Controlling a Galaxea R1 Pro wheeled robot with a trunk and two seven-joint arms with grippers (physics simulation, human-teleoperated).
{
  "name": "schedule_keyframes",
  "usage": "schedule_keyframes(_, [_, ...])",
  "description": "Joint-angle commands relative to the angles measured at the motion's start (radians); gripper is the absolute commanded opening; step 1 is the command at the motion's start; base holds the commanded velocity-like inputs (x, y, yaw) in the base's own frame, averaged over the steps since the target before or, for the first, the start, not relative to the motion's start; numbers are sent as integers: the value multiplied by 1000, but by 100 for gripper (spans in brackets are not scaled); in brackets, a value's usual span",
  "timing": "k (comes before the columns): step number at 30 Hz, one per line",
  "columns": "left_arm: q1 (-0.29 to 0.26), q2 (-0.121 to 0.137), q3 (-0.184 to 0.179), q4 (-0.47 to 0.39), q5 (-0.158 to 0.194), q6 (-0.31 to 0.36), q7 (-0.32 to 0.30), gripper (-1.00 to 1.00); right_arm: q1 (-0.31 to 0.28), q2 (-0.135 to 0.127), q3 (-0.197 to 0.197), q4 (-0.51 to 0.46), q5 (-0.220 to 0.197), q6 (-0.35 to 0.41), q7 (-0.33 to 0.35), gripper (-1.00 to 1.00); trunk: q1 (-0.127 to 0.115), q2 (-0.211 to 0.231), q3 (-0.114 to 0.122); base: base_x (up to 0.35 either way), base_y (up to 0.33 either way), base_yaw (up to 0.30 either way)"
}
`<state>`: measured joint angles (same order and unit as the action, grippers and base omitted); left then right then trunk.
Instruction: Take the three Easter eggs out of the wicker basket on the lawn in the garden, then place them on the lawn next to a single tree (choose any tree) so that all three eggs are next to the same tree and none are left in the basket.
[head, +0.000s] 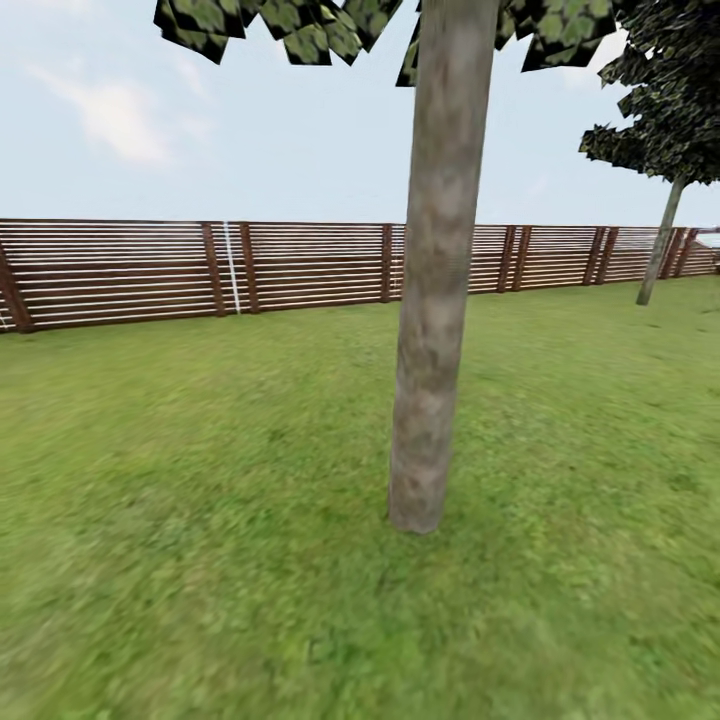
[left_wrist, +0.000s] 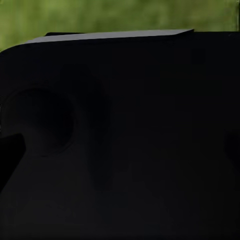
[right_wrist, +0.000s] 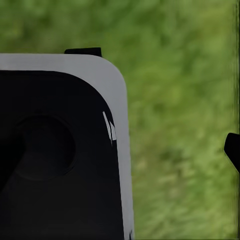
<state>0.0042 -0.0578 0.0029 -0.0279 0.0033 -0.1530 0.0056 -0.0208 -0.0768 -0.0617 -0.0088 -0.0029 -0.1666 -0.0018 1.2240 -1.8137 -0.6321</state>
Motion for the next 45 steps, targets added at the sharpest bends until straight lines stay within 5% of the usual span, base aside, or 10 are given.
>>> schedule_keyframes(1, [0,0,0,-1,1,-2,1,100,-1,0,-6,1,0,-4,0,100,0,0,-1,219,-228,-194])
schedule_keyframes(29, [0,0,0,-1,1,-1,1,100,-1,-1,-6,1,0,-4,0,100,0,0,7,214,-231,-248])
schedule_keyframes(45, [0,-1,0,-1,1,-1,1,100,-1,-2,-7,1,0,-4,0,100,0,0,15,40,-284,-253])
